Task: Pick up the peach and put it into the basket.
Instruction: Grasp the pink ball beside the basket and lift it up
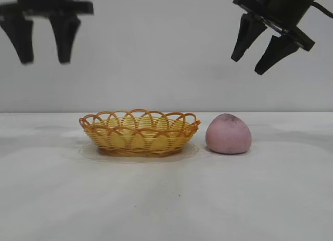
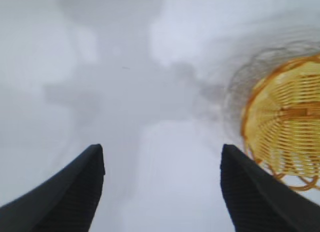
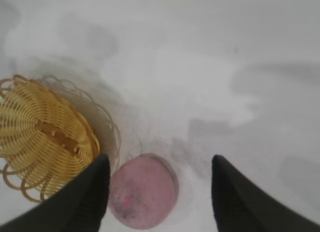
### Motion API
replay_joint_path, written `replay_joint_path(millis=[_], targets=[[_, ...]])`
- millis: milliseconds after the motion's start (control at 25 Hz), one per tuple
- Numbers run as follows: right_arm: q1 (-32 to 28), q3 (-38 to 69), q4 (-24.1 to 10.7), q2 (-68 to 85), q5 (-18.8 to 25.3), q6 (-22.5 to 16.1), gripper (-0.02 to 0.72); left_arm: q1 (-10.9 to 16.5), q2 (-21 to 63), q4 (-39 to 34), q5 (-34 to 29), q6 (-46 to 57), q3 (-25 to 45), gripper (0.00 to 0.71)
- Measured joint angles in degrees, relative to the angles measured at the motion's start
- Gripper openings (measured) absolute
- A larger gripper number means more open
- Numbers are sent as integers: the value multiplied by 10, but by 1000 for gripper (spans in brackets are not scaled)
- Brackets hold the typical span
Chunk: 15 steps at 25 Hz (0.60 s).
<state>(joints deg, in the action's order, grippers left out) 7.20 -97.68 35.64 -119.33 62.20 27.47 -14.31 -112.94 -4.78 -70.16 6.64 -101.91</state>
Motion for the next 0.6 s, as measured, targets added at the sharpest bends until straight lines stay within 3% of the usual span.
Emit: replay_joint_path(millis=[360,480,600], targets=[[0,0,-1,13,0,1,382,6,58,-74,-3,-12,0,436],[0,0,-1,13,1,1,382,44,63,-55,-3,-26,0,436],[0,0,-1,13,1,3,382,100,63,-4,-3,-50,0,307]])
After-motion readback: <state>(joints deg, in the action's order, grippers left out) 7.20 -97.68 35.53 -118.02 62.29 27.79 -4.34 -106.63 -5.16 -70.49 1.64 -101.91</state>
